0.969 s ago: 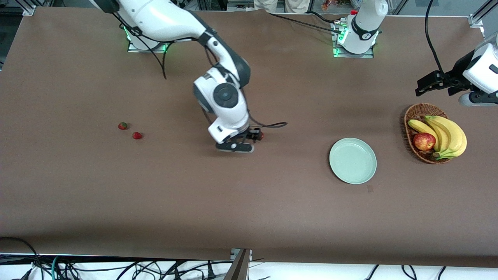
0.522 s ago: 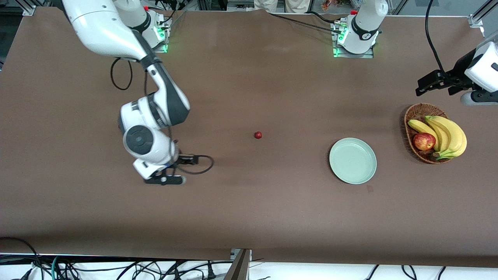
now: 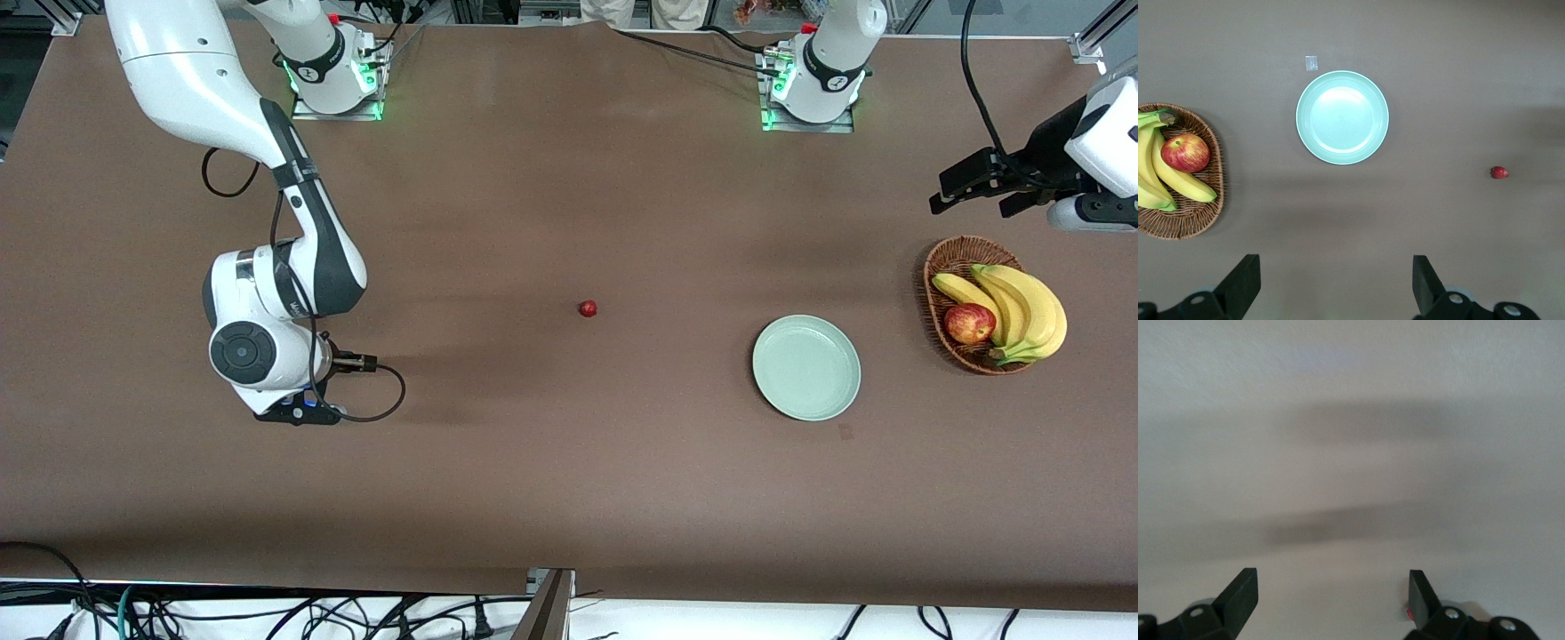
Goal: Collect all strawberries into plate
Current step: 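Return the right gripper to the strawberries while the left gripper reaches out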
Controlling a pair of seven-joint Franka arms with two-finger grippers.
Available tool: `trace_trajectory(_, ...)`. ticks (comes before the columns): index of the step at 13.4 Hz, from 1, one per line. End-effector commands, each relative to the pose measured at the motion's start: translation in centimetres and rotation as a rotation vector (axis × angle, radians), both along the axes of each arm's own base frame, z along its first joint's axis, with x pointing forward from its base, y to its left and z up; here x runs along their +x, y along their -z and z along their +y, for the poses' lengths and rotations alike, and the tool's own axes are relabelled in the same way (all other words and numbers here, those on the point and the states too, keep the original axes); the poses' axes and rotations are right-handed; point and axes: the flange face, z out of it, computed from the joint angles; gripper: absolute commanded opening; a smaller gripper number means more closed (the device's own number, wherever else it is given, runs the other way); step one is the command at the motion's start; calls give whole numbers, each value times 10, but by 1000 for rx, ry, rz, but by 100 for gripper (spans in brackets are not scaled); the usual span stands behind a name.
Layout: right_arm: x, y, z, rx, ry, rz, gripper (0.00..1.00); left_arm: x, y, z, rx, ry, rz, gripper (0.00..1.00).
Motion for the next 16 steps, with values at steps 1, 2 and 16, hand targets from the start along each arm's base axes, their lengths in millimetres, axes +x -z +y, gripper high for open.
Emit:
trace_trajectory(1, -38, 10, -33, 10, -37, -35, 100, 16, 11, 4, -34, -13, 21, 100)
trace_trajectory(2, -46, 17, -49, 15, -50, -45, 100, 22, 22, 2, -44, -7, 41, 100)
trace_trajectory(16, -123, 53, -81, 46, -54, -72, 100, 10, 17, -141, 10, 43, 144, 100)
